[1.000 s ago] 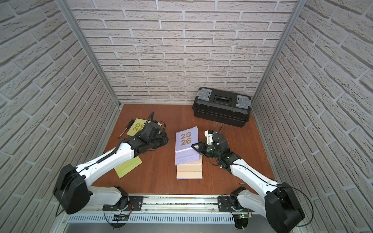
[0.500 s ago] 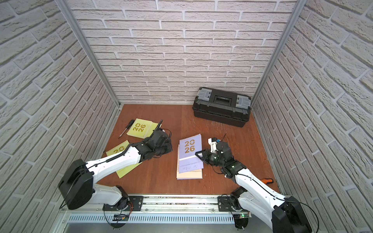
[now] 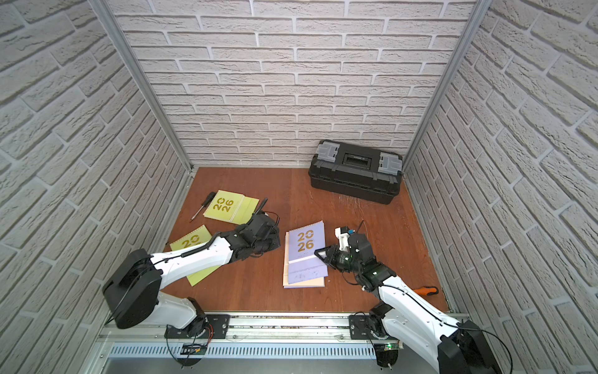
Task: Stack the calendars
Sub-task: Place the calendar at the calendar.
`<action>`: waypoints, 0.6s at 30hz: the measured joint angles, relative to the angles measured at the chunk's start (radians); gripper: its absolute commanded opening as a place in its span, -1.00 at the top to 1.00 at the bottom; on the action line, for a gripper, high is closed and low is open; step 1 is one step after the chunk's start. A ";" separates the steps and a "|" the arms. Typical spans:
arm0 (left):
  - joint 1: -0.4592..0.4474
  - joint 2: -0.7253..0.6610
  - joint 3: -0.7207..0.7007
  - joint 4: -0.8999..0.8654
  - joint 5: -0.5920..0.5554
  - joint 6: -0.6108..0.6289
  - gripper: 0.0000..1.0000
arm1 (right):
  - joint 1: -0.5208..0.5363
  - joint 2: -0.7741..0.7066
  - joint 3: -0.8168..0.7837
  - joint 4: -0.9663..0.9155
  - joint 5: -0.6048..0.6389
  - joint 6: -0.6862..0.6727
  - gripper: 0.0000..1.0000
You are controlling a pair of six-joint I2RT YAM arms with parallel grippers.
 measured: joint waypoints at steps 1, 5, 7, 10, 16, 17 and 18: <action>0.000 0.007 -0.001 0.007 0.000 -0.002 1.00 | 0.001 -0.006 -0.003 0.003 0.000 0.000 0.88; 0.000 0.048 -0.007 0.033 0.005 -0.008 1.00 | 0.005 -0.012 -0.009 0.031 -0.007 0.008 0.87; 0.000 0.060 -0.010 0.037 0.008 -0.011 1.00 | 0.008 -0.004 -0.012 0.056 -0.011 0.017 0.88; -0.002 0.064 -0.011 0.042 0.010 -0.011 1.00 | 0.016 0.023 -0.019 0.099 -0.016 0.024 0.88; -0.002 0.064 -0.015 0.055 0.010 -0.016 1.00 | 0.024 0.050 -0.043 0.132 -0.015 0.031 0.88; -0.002 0.064 -0.016 0.056 0.010 -0.018 1.00 | 0.025 0.056 -0.044 0.135 -0.015 0.031 0.89; -0.002 0.064 -0.018 0.058 0.010 -0.019 1.00 | 0.026 0.064 -0.044 0.142 -0.015 0.034 0.88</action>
